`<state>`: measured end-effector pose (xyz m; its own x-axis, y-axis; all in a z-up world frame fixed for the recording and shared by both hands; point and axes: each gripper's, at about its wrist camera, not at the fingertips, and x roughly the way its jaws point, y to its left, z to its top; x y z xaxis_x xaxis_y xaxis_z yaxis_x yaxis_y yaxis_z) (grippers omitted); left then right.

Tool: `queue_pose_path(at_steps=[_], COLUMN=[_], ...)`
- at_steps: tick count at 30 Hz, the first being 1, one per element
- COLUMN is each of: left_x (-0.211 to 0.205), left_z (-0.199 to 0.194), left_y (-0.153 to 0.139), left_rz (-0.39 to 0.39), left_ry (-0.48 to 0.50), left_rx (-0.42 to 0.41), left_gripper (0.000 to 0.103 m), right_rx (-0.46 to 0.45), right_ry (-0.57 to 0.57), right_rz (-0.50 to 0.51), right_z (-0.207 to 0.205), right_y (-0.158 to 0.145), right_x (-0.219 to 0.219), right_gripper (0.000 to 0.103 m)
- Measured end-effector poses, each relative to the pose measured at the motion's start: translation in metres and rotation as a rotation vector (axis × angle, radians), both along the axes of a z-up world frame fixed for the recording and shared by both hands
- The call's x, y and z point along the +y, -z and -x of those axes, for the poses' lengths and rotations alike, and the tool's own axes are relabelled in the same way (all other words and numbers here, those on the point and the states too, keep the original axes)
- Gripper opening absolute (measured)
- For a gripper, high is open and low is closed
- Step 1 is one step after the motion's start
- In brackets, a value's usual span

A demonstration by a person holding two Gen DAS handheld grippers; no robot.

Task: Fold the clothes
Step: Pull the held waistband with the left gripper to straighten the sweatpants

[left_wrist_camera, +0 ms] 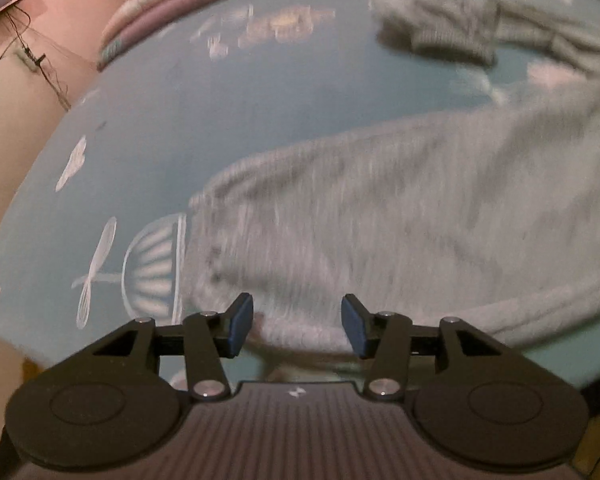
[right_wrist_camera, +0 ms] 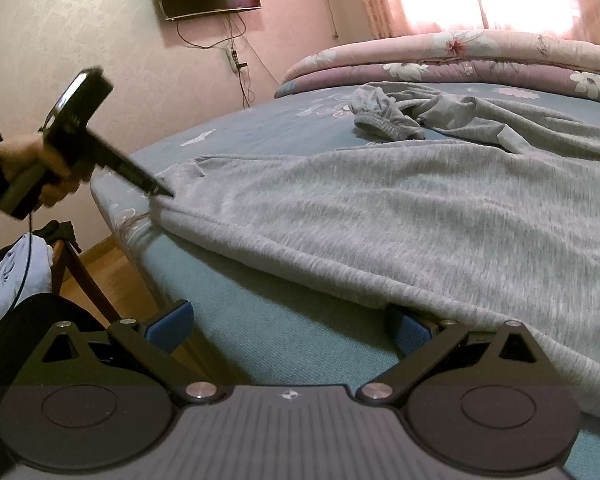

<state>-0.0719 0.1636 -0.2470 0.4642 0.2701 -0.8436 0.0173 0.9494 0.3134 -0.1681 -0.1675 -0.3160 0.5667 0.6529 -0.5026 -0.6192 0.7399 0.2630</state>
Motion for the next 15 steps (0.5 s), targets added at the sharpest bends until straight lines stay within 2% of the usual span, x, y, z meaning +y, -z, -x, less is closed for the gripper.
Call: queue_pose_path(at_steps=[2, 3, 6, 11, 15], left_x=[0.005, 0.008, 0.018, 0.049, 0.082], left_z=[0.008, 0.011, 0.012, -0.001, -0.015], left_y=[0.006, 0.005, -0.009, -0.034, -0.016], left_rz=[-0.018, -0.023, -0.039, 0.106, 0.169], left_ry=[-0.012, -0.022, -0.075, -0.147, -0.277], left_rx=[0.052, 0.053, 0.025, -0.116, -0.146], left_gripper=[0.054, 0.060, 0.059, 0.060, 0.056], right_rx=[0.004, 0.005, 0.011, 0.016, 0.017], right_ry=[0.000, 0.000, 0.000, 0.001, 0.000], right_rz=[-0.003, -0.004, -0.008, -0.016, -0.017], right_z=[0.000, 0.000, 0.000, -0.001, -0.001], right_y=[0.000, -0.001, -0.001, -0.001, -0.001], right_x=[-0.001, -0.001, -0.002, -0.004, -0.004], right_gripper=[0.103, 0.103, 0.103, 0.103, 0.103])
